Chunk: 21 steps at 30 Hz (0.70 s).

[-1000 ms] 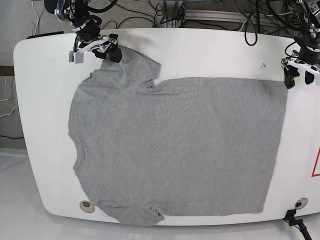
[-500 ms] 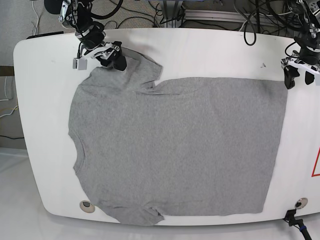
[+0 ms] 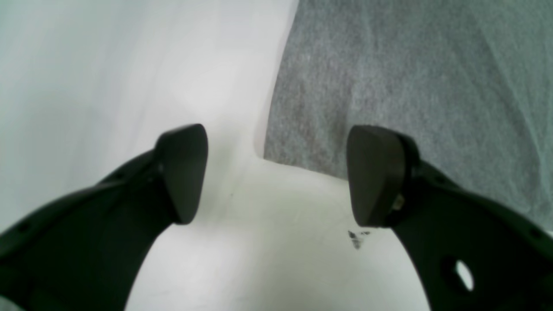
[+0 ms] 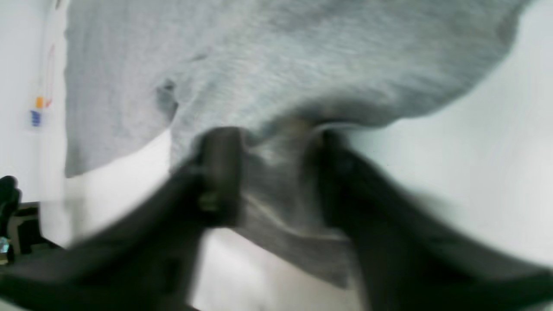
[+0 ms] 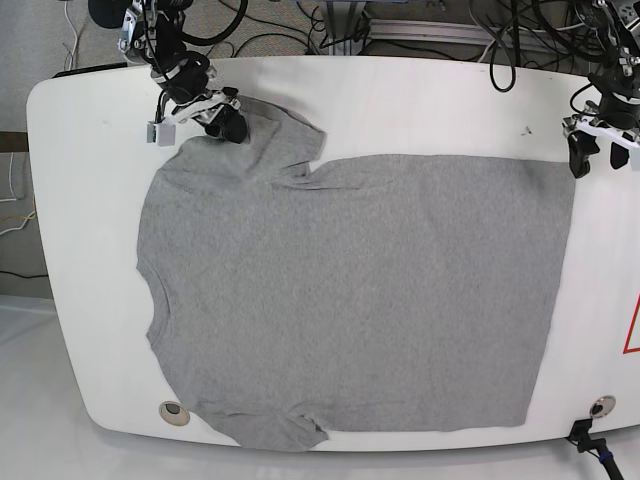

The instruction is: Fold the T-shirt properly

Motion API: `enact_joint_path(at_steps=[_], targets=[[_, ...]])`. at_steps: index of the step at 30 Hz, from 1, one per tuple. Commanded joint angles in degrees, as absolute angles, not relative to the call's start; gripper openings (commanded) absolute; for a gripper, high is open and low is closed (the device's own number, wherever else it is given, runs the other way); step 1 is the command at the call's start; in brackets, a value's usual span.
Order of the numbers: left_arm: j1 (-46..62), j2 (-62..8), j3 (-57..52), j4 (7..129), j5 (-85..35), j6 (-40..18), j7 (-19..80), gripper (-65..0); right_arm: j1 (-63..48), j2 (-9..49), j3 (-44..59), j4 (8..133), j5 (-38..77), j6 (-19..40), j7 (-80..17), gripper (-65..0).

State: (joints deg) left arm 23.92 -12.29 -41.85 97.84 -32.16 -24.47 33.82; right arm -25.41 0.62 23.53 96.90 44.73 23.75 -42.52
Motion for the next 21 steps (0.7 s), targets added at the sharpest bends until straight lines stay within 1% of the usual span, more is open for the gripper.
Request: enact_joint_path(at_steps=[1,2,3,7,13,21], targets=[[23.87,-13.32,-42.07,98.68,-32.92,-24.57,32.66,-17.5,-25.63,0.84,23.6,97.27,44.44,23.6,-42.86,-57.2],[23.87,-13.32,-42.07,98.68,-32.92,-24.57,32.66,-17.5,-25.27,0.84,23.6,97.27,44.44,23.6,-42.86,-64.2],[23.87,-13.32,-42.07,98.68,-32.92,-24.57,32.66,-17.5,-25.1,0.84,23.6,97.27,44.44,23.6,-42.86,-65.0],[21.93,-13.32,-42.07,98.51,-32.92,-24.4,32.66,-17.5,-25.01,0.84,23.6,97.27,44.44,23.6,-42.86,-65.0],[17.63,-13.32,-42.07,91.21,-32.92,-24.48,35.21,-17.5,-25.1,0.84,23.6,97.27,44.44,23.6,-42.86,-65.0],[16.57,-13.14,-41.98,87.78,-32.92,-24.57,35.56,-17.5,-25.45,1.01,23.6,97.27,44.44,23.69,-42.86,-65.0]])
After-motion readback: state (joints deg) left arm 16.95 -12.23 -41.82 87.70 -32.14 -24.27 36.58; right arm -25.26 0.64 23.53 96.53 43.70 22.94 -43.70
